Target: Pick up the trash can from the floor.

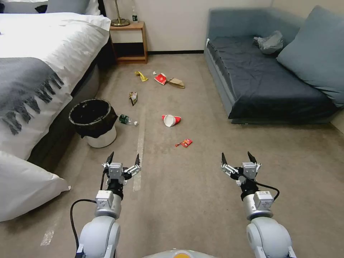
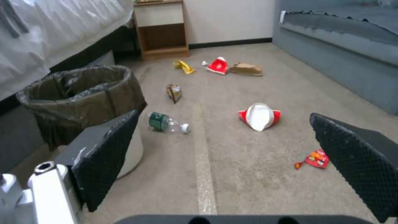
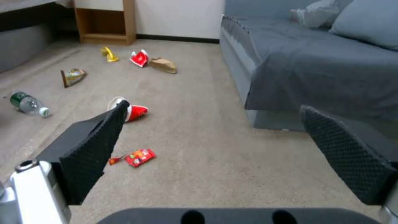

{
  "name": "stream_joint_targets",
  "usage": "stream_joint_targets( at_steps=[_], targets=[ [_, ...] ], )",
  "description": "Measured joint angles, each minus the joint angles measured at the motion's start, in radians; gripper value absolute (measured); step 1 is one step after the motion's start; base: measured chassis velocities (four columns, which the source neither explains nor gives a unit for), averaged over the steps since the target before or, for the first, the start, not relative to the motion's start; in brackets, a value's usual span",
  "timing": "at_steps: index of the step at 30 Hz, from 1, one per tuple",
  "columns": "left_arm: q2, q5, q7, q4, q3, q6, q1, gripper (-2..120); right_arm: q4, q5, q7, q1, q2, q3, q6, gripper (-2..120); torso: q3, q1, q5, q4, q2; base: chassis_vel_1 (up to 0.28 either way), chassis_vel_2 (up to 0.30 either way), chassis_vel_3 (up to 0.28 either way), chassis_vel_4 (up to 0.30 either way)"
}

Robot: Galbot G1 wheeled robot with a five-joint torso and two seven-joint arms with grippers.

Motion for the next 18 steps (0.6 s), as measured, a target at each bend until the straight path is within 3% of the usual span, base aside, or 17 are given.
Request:
stream_joint_targets(
  at_steps=[18],
  targets=[
    [0.0,0.0,0.0,0.0,0.0,0.0,0.0,100,0.0,0.0,0.0,0.0,0.0,0.0,0.0,100,0.0,0.0,0.0,0.0,0.0,0.0,0.0,0.0,0.0]
  ],
)
